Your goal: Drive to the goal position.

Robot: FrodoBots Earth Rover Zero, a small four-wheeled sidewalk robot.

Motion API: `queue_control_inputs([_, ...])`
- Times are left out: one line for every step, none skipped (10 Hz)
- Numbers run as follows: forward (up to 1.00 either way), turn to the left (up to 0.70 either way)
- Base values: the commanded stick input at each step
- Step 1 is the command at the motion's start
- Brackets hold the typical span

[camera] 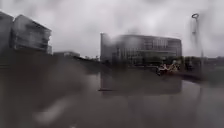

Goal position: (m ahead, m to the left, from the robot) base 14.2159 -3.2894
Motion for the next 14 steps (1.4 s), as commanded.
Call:
queue_control_inputs([0.70, 0.00])
queue_control_inputs([0.70, 0.00])
queue_control_inputs([0.70, 0.00])
queue_control_inputs([0.70, 0.00])
queue_control_inputs([0.70, 0.00])
queue_control_inputs([0.70, 0.00])
queue_control_inputs([0.70, 0.00])
queue_control_inputs([0.70, 0.00])
queue_control_inputs([0.70, 0.00])
queue_control_inputs([0.70, 0.00])
queue_control_inputs([0.70, 0.00])
queue_control_inputs([0.70, 0.00])
queue_control_inputs([0.70, 0.00])
queue_control_inputs([0.70, 0.00])
